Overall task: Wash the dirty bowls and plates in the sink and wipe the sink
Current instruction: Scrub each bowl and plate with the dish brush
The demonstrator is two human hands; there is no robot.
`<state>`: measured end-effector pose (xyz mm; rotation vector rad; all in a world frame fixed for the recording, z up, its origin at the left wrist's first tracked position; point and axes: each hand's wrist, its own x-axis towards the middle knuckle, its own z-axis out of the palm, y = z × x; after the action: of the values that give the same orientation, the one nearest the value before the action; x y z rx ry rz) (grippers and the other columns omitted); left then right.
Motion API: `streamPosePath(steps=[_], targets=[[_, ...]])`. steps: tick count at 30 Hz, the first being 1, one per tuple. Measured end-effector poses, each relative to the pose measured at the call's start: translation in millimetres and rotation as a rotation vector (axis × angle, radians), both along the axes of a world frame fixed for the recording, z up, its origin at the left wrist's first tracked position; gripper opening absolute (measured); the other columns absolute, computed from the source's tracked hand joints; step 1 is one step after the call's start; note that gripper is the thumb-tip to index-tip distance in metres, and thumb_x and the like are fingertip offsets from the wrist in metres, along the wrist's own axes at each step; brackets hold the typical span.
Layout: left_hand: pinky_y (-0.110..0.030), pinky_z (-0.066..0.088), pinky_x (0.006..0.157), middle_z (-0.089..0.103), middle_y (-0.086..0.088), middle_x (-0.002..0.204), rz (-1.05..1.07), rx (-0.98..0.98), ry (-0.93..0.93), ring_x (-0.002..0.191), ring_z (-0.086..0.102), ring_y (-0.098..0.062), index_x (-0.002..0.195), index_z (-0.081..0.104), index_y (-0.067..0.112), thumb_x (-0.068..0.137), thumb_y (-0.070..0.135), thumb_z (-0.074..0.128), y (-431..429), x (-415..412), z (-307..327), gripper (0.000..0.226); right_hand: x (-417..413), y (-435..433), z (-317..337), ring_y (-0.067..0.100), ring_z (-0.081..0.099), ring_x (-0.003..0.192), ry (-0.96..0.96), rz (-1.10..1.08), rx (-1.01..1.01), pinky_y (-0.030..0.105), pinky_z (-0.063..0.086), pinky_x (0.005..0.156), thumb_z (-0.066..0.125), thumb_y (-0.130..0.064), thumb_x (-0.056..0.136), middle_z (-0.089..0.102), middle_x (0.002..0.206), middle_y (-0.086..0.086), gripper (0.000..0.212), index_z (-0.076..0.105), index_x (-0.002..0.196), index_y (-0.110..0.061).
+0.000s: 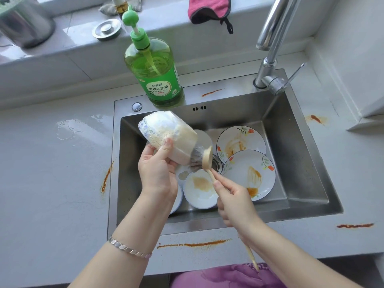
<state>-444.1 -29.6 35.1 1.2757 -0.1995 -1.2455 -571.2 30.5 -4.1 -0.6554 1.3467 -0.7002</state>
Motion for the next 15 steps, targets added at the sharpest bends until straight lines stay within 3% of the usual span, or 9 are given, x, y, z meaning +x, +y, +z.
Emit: streamPosePath(steps=[2, 4, 6, 8, 10, 15], targets=[[-0.025, 0.057, 0.058, 0.071, 0.0, 0.081, -0.102, -0.011, -0.005, 0.07, 0.069, -0.009, 0.09, 0.06, 0.01, 0.09, 0.002, 0.052, 4, 6, 2, 0.011, -6, -2, -8, 0.005, 0.015, 0.035, -0.06, -0.042, 0.131, 0.012, 0.015, 0.034, 0.04, -0.023, 0.1, 0.02, 0.043, -0.01, 0.033, 0.051, 0.127, -0.039], [-0.031, 0.06, 0.063, 0.071, -0.002, 0.084, -0.238, -0.018, -0.055, 0.073, 0.069, -0.012, 0.093, 0.061, 0.01, 0.086, 0.004, 0.055, 7, 17, 2, 0.011, -14, -3, -13, 0.004, 0.014, 0.035, -0.117, -0.065, 0.197, 0.009, 0.013, 0.034, 0.041, -0.023, 0.099, 0.018, 0.046, -0.009, 0.032, 0.053, 0.126, -0.037], [-0.032, 0.058, 0.065, 0.072, -0.003, 0.082, -0.38, -0.021, -0.091, 0.073, 0.069, -0.014, 0.094, 0.062, 0.009, 0.077, 0.007, 0.067, 9, 31, 1, 0.017, -23, -7, -16, 0.004, 0.014, 0.035, -0.145, -0.072, 0.234, 0.009, 0.012, 0.034, 0.042, -0.023, 0.098, 0.017, 0.051, -0.006, 0.03, 0.055, 0.124, -0.035], [-0.028, 0.057, 0.058, 0.073, -0.005, 0.08, -0.524, -0.026, -0.109, 0.07, 0.069, -0.016, 0.091, 0.064, 0.006, 0.064, 0.015, 0.079, 13, 46, -1, 0.033, -34, -14, -16, 0.003, 0.014, 0.036, -0.137, -0.058, 0.248, 0.009, 0.01, 0.033, 0.043, -0.023, 0.098, 0.017, 0.052, -0.006, 0.029, 0.056, 0.121, -0.035], [-0.026, 0.055, 0.055, 0.072, -0.008, 0.076, -0.658, 0.001, -0.152, 0.067, 0.069, -0.018, 0.088, 0.065, 0.004, 0.054, 0.017, 0.085, 18, 57, -3, 0.042, -44, -23, -14, 0.003, 0.014, 0.036, -0.101, -0.012, 0.228, 0.009, 0.01, 0.034, 0.042, -0.023, 0.098, 0.017, 0.05, -0.007, 0.029, 0.056, 0.12, -0.037], [-0.022, 0.053, 0.057, 0.071, -0.004, 0.069, -0.871, 0.082, -0.37, 0.063, 0.067, -0.014, 0.078, 0.067, 0.008, 0.058, 0.009, 0.073, 27, 68, -13, 0.021, -53, -35, 8, 0.006, 0.015, 0.04, 0.076, 0.252, 0.014, 0.012, 0.013, 0.036, 0.043, -0.022, 0.098, 0.02, 0.05, -0.005, 0.033, 0.057, 0.112, -0.048]])
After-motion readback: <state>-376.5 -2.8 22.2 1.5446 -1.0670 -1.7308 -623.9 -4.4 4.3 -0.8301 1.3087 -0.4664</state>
